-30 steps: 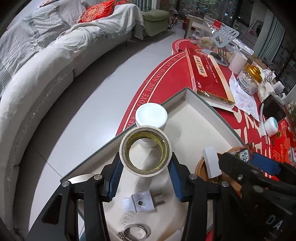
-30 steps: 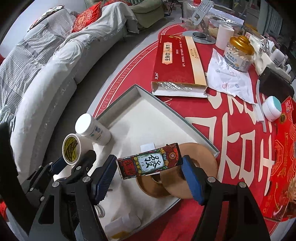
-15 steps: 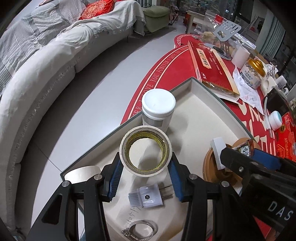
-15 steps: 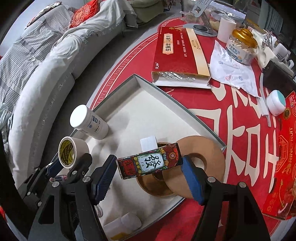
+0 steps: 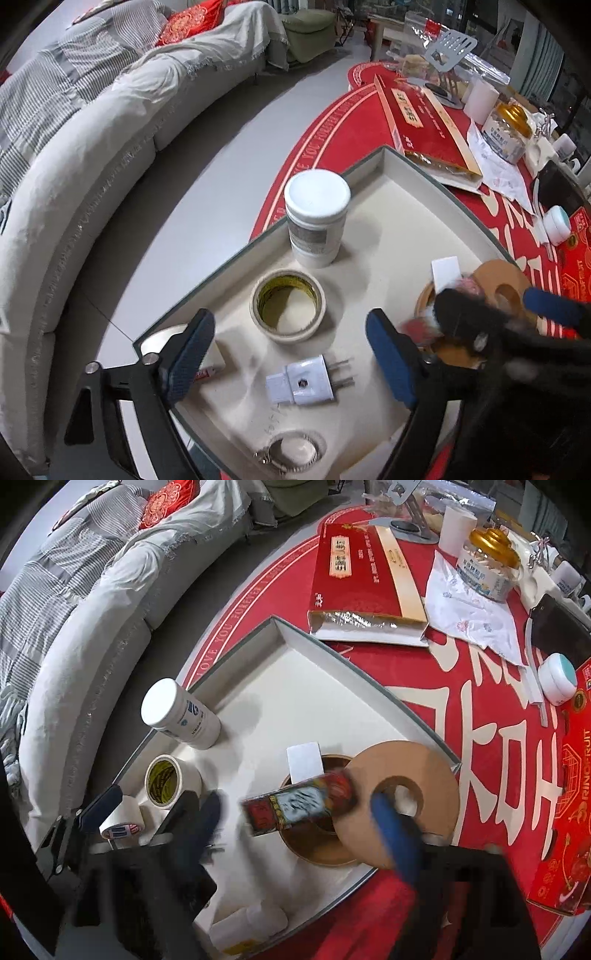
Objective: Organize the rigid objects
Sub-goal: 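Release tape roll into tray with left tool while right tool sets card box down, then move both tools back toward the metal hose clamp and red printed box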
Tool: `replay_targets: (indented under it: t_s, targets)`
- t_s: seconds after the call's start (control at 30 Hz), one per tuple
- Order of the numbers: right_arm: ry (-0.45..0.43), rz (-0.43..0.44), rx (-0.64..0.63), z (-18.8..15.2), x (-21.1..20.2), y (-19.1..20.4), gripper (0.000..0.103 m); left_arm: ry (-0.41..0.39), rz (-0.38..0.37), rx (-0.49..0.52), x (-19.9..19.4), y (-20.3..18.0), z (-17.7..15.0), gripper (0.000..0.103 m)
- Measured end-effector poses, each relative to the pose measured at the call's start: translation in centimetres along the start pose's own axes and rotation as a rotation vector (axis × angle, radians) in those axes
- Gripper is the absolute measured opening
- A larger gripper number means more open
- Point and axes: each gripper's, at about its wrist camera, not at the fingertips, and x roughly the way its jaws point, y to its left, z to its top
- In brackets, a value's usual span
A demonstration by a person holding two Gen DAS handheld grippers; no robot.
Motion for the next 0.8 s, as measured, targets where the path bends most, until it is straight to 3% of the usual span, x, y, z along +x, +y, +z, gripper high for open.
replay_targets:
  t_s: [0.03,0.33,0.8]
  targets:
    - [-0.022,-0.001,-0.001,0.0,-0.4,0.0,0.103,0.001,-0.010,0.002,-0.1,0.1,0.0,0.103]
    - [-0.095,-0.015,-0.050,-0.1,-2.9,0.7,0.103,-0.006,0.031,-0.019,-1.6,0.5,-0.5,0.103]
    - [-0.041,-0.011,-0.075,-1.3,-3.7,1.6,0.103,-0.016,0.025,-0.018,-3.7,0.8,-1.5,0.103]
